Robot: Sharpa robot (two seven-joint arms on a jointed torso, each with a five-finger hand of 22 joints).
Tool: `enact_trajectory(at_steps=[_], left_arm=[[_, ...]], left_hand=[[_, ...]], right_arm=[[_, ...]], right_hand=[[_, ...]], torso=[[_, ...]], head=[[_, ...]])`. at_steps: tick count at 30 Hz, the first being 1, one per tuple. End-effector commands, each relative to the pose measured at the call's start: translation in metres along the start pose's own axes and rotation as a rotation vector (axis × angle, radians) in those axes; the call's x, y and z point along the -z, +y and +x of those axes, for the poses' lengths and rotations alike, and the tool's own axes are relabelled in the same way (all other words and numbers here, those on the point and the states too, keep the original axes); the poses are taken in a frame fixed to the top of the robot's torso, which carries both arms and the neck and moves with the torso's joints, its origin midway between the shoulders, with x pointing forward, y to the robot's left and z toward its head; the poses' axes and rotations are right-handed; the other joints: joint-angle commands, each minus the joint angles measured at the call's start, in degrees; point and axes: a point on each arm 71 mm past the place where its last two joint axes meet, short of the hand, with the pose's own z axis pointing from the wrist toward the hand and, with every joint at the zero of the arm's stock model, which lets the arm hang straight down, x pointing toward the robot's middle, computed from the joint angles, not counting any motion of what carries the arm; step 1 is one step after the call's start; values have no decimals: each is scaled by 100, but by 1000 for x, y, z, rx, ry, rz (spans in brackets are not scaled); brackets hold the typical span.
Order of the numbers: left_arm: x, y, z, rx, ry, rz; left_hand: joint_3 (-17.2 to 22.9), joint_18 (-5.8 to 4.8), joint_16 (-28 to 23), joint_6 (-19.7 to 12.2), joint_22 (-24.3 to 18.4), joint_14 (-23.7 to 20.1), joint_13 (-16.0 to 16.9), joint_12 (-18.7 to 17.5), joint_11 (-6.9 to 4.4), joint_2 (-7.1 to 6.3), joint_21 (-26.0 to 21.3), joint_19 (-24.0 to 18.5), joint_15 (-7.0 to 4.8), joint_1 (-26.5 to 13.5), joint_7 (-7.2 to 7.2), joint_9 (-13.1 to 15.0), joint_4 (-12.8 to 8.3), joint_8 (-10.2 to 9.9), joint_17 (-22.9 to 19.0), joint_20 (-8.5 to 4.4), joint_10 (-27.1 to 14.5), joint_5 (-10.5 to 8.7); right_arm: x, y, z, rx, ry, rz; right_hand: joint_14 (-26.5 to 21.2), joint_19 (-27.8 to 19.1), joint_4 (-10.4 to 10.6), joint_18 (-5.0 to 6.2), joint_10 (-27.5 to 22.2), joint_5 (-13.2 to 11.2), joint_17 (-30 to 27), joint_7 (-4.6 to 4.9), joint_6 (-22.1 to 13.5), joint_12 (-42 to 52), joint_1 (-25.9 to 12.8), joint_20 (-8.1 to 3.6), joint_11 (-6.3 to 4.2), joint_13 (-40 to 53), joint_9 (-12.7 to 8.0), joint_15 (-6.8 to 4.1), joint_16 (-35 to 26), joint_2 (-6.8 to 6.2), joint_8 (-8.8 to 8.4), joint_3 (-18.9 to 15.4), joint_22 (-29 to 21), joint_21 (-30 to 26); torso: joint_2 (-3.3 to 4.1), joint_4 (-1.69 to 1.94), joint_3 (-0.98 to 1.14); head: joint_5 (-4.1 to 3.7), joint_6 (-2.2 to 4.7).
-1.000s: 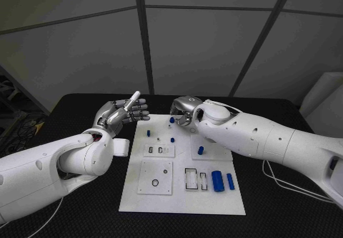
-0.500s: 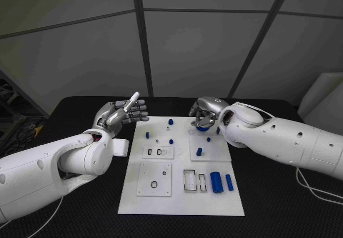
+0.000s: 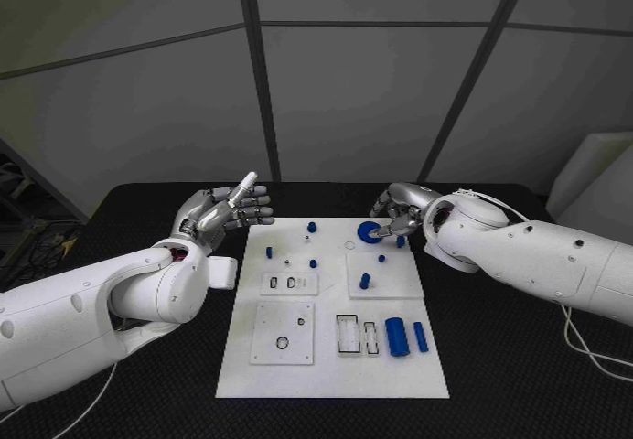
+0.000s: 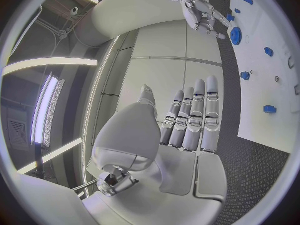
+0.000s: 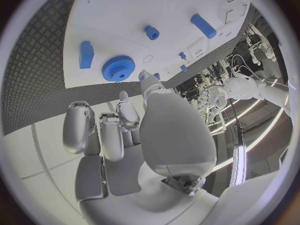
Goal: Assemble the parts on the task board
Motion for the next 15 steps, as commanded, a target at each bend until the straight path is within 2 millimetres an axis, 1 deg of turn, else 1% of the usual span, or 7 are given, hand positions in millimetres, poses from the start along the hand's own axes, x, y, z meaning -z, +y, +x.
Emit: enact_trajectory(at_steps=[1,3,5,10,15], left_arm=[[-1,-1,1,1,19,7],[-1,-1,1,0,18,6],[-1,-1,1,1,18,6],[-1,0,2,1,19,5],[-1,0,2,1,19,5]], left_hand=[[-9,-68,-38,-5,-9,2,-2,-41,37,2,-22,-2,17,67,40,-4,-39,-39,13,33,-14,7],[-9,-68,-38,-5,-9,2,-2,-41,37,2,-22,-2,17,67,40,-4,-39,-39,13,33,-14,7],[-9,-68,-38,-5,-9,2,-2,-41,37,2,-22,-2,17,67,40,-4,-39,-39,13,33,-14,7],[-9,-68,-38,-5,-9,2,-2,-41,37,2,-22,-2,17,67,40,-4,-39,-39,13,33,-14,7],[-9,-68,-38,-5,-9,2,-2,-41,37,2,-22,-2,17,67,40,-4,-39,-39,13,33,-14,7]], right_arm=[[-3,-1,2,-24,41,20],[-5,-1,3,-25,47,24],[-8,-1,5,-24,57,26],[-12,0,8,-20,80,35],[-14,-1,10,-16,95,50]], right_hand=[[459,35,58,-32,10,35,737,-5,-57,36,58,16,16,46,1,52,37,5,37,-4,10,32],[459,34,73,-32,3,44,742,-2,-69,43,72,19,19,58,1,55,39,12,44,-8,13,34],[460,37,96,-34,8,75,754,1,-78,77,105,25,23,104,3,59,44,36,66,-6,24,39],[466,47,114,-37,66,166,792,-1,-69,200,174,30,22,254,11,62,60,83,120,7,49,53],[470,50,115,-39,81,195,815,0,-70,234,198,31,23,297,13,63,68,101,136,13,58,57]], torso=[[-3,32,5],[0,36,5],[5,28,1],[8,20,7],[6,19,4]], head=[[-2,-12],[-12,-14],[-16,-24],[-20,-41],[-33,-52]])
